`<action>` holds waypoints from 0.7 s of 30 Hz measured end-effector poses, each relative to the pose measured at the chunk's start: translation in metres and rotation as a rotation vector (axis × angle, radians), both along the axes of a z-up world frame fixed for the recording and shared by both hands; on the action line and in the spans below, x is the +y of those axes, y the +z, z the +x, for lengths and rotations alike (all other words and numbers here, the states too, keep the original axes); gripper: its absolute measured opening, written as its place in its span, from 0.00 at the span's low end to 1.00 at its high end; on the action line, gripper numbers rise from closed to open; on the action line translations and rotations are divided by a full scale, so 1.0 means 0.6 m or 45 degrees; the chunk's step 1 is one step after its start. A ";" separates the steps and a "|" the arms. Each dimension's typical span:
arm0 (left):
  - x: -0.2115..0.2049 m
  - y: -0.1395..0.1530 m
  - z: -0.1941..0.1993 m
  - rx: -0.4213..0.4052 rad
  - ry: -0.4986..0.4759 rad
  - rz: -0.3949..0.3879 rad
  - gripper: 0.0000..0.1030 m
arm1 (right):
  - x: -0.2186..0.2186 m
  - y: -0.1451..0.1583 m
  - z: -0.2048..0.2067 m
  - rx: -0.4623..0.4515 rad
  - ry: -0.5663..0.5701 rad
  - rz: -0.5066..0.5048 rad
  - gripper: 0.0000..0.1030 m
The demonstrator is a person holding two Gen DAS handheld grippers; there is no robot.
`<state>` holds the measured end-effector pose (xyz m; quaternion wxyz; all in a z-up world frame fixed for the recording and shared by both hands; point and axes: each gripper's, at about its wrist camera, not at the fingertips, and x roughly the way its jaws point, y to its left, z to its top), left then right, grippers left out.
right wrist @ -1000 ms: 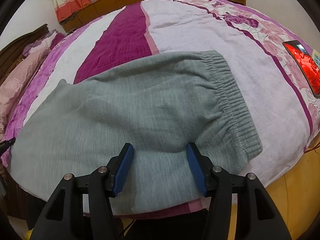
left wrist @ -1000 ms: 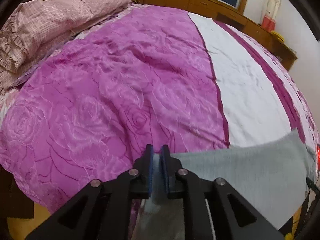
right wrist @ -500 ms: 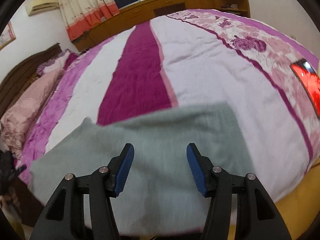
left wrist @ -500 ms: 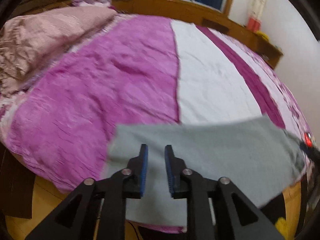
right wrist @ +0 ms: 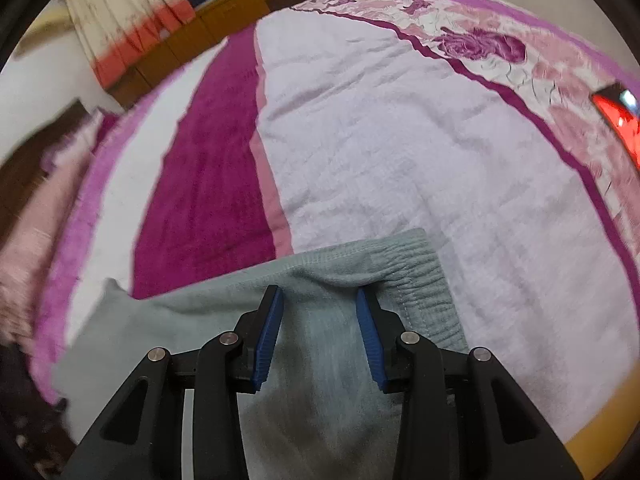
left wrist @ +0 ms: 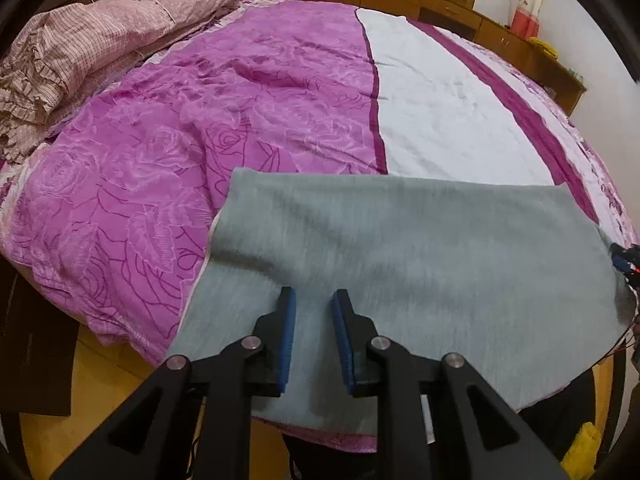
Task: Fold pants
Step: 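Grasp the elastic waistband with the right gripper and lift it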
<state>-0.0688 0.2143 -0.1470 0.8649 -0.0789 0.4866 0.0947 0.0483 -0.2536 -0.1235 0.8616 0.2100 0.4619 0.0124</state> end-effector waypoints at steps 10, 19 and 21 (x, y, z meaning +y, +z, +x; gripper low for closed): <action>-0.011 0.018 -0.019 0.045 0.080 0.031 0.21 | -0.114 0.056 -0.144 -0.142 -0.206 0.119 0.46; -0.013 0.026 -0.029 0.067 0.161 -0.005 0.21 | -0.110 0.004 -0.204 -0.096 -0.192 0.318 0.46; -0.016 0.026 -0.029 0.064 0.163 -0.009 0.21 | -0.093 -0.007 -0.205 -0.077 -0.167 0.336 0.46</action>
